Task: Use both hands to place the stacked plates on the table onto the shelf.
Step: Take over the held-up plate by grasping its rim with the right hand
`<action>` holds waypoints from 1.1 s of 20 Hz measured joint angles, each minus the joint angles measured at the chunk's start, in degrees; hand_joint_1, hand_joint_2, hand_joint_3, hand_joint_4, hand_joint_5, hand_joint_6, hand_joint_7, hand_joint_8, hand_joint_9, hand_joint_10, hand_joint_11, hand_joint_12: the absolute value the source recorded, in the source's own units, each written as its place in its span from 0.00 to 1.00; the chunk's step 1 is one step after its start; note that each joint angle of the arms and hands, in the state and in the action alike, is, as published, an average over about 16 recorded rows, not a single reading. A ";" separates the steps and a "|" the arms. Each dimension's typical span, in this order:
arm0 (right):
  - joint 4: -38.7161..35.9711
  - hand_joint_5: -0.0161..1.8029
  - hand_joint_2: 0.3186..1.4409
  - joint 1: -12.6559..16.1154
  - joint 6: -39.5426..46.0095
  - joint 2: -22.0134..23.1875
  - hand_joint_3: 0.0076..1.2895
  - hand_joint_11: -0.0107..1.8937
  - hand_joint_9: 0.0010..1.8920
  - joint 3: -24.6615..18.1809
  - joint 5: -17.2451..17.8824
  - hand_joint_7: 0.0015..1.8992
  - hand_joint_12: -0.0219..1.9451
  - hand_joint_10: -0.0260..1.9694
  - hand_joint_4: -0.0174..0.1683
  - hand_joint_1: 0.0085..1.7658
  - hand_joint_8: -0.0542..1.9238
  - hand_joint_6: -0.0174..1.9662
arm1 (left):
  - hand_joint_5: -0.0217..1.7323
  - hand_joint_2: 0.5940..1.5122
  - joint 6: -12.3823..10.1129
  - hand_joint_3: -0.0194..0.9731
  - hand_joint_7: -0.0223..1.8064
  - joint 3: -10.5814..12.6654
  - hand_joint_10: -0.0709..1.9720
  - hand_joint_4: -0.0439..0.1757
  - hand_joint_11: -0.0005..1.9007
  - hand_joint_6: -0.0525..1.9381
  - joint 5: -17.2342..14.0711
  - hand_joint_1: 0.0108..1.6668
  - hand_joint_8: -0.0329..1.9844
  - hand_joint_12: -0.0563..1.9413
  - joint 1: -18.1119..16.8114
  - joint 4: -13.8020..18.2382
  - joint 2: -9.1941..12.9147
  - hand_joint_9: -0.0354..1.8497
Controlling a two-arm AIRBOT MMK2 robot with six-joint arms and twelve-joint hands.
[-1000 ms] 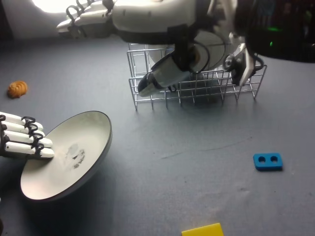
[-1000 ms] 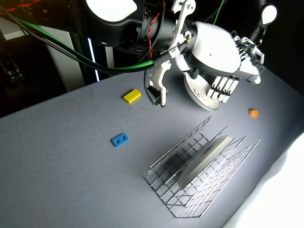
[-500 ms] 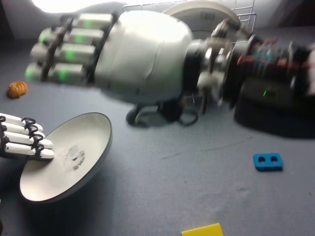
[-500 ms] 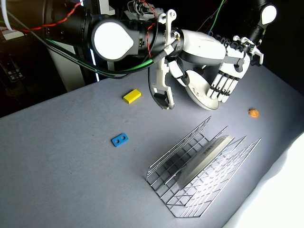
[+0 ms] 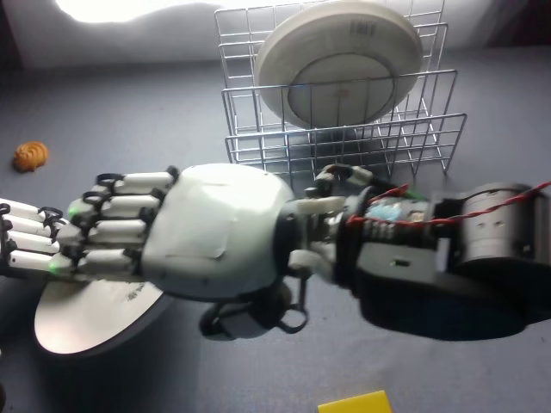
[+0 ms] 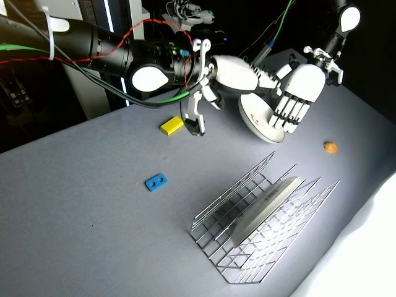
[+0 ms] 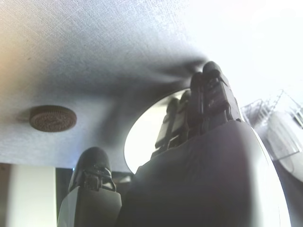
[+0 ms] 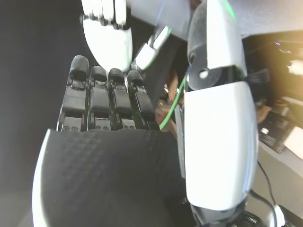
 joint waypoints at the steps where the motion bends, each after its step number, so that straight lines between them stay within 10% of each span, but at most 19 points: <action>1: 0.59 0.07 0.54 -0.43 -0.30 -0.86 0.01 0.01 0.03 0.80 -0.22 0.04 0.24 0.02 0.11 0.69 0.04 0.03 | 0.02 0.65 0.00 0.04 0.00 0.00 0.05 0.18 0.01 0.02 -0.02 0.01 0.00 0.08 0.00 0.01 0.00 0.04; 14: 4.18 0.11 0.56 -2.67 -1.42 -9.89 0.01 0.01 0.06 11.20 -1.29 0.08 0.38 0.03 0.10 0.72 0.04 0.03 | 0.02 0.66 -0.03 0.04 0.00 0.00 0.05 0.18 0.01 0.02 -0.15 0.01 0.00 0.08 0.00 0.08 0.00 0.04; 22: 4.09 0.26 0.61 -3.10 -1.51 -11.78 0.01 0.12 0.25 13.06 -0.46 0.25 0.53 0.07 0.08 0.71 0.08 0.10 | 0.02 0.66 -0.03 0.04 0.00 0.00 0.05 0.18 0.01 0.02 -0.19 0.01 0.00 0.07 0.00 0.14 -0.01 0.05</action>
